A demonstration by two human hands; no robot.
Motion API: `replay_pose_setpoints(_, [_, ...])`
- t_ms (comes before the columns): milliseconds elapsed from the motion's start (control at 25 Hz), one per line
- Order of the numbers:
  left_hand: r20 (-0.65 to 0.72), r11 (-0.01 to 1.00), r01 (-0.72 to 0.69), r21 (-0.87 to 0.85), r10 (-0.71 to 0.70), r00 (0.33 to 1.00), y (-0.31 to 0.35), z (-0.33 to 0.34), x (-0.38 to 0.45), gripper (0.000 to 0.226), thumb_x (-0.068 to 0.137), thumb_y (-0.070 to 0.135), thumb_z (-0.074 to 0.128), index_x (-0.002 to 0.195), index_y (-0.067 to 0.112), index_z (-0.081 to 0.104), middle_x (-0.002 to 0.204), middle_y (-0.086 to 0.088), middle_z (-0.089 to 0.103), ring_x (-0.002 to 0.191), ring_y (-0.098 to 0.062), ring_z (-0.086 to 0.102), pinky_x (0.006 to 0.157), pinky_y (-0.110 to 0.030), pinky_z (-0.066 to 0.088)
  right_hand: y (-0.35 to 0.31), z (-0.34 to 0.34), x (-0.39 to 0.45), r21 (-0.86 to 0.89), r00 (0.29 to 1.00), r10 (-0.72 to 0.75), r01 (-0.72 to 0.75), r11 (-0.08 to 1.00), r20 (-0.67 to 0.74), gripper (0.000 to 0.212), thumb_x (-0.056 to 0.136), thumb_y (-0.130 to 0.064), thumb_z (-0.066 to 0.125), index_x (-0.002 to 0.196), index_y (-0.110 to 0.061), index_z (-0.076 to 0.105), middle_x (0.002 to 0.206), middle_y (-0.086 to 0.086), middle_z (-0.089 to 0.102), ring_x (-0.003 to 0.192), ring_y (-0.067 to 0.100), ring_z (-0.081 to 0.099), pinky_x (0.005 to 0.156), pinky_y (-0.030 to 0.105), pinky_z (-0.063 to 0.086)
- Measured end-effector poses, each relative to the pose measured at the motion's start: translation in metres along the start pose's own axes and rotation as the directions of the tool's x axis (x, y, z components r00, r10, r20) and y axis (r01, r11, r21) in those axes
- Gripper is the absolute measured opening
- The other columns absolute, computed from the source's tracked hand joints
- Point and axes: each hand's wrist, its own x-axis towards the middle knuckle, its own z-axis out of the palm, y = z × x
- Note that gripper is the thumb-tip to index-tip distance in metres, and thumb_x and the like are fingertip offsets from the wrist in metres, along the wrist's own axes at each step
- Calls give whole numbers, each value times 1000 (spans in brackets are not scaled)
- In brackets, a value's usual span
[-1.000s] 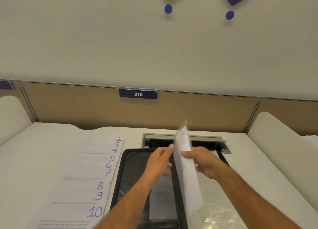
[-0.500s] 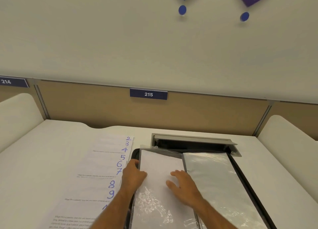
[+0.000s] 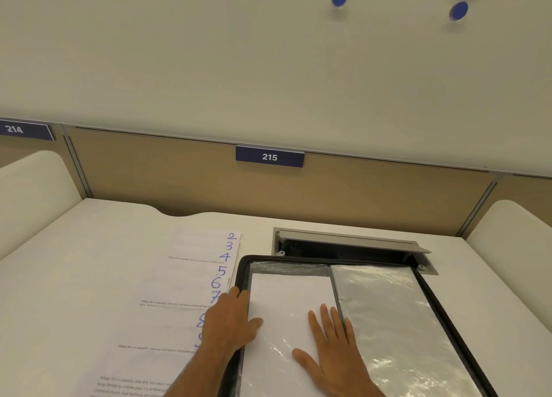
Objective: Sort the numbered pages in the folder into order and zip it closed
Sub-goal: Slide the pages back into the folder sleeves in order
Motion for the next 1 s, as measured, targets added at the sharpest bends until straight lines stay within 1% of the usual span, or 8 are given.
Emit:
replay_pose_setpoints(120, [-130,996,-92,20,94,987,-30,3,16,68,81,78,37,122,27,57,114,8,59,100,-11,56,86,-27,51,-1,-9,11,4,998,11,-11,1000,-55,78,84,-86,32,121,-29,70,128,4,67,120,27,61,108,45,23])
replay_pose_setpoints(240, [-266,985,-135,103,158,951,-64,3,46,70,84,78,33,111,23,67,105,4,67,89,-17,63,74,-35,55,-10,-28,40,80,987,56,-44,996,-148,60,85,-81,33,97,-34,69,103,-11,67,95,18,65,82,42,47])
replay_pose_setpoints(360, [-187,988,-104,116,124,974,-86,-12,80,82,86,84,24,123,23,63,121,3,66,105,-20,64,88,-42,53,-33,-43,92,219,975,24,26,975,-220,66,86,-81,25,106,-32,66,110,-18,60,104,6,52,97,31,44])
replay_pose_setpoints(440, [-133,986,-101,129,119,984,-98,-18,101,97,82,89,12,140,23,53,142,1,56,128,-24,54,106,-47,42,-54,-51,130,332,975,-18,93,939,-223,46,93,-64,43,110,-28,64,110,-17,56,103,3,46,98,25,43])
replay_pose_setpoints(560, [0,985,-75,158,76,997,-108,-25,132,111,71,93,0,158,25,20,166,3,19,153,-23,17,122,-48,12,-83,-59,191,432,977,-36,125,893,-209,23,97,-41,59,112,-25,62,107,-15,52,102,5,49,89,16,43])
replay_pose_setpoints(640, [15,987,-58,153,56,998,-115,-21,149,119,63,96,-7,160,27,7,168,5,3,155,-22,3,122,-49,0,-99,-59,225,480,982,-5,97,872,-190,22,97,-39,61,114,-26,60,110,-13,53,104,5,52,88,17,46])
replay_pose_setpoints(840, [28,991,-54,122,51,998,-130,1,165,126,54,100,-15,158,29,-11,165,7,-18,153,-19,-12,120,-52,-14,-127,-54,288,512,995,-5,54,857,-96,22,96,-33,63,115,-23,59,120,-6,59,106,10,54,88,21,46])
replay_pose_setpoints(1000, [86,992,-43,118,33,996,-134,7,168,121,58,98,-13,157,28,-16,165,7,-21,152,-16,-17,118,-52,-17,-140,-42,318,549,999,-41,38,835,-7,34,93,-32,69,122,-23,56,128,-2,59,114,15,55,93,26,48])
